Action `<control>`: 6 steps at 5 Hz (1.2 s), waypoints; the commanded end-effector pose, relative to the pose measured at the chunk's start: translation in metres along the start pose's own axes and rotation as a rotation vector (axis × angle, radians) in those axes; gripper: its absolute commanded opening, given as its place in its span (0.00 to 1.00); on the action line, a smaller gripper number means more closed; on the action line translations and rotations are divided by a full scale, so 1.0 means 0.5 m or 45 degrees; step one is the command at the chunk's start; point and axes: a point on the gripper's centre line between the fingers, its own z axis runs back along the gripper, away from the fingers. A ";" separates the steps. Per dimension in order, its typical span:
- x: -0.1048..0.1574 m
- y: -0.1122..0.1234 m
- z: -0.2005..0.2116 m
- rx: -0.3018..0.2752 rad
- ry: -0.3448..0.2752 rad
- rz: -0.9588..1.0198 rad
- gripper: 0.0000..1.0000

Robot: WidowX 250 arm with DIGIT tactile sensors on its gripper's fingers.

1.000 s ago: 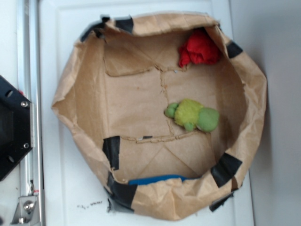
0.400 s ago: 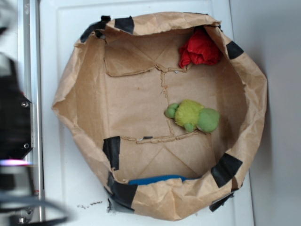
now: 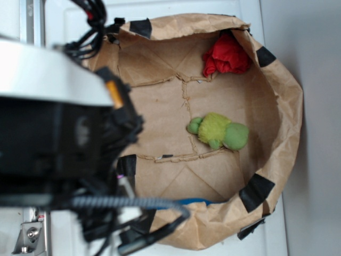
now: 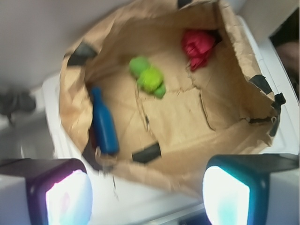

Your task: Grab the red paper.

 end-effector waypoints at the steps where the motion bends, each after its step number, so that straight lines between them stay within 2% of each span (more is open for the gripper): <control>1: -0.021 0.025 -0.089 0.014 -0.151 -0.076 1.00; 3: 0.070 0.041 -0.139 0.050 -0.092 -0.027 1.00; 4: 0.074 0.046 -0.136 0.043 -0.081 0.016 1.00; 5: 0.066 0.045 -0.166 0.087 -0.144 0.017 1.00; 6: 0.164 0.050 -0.202 0.117 -0.142 0.028 1.00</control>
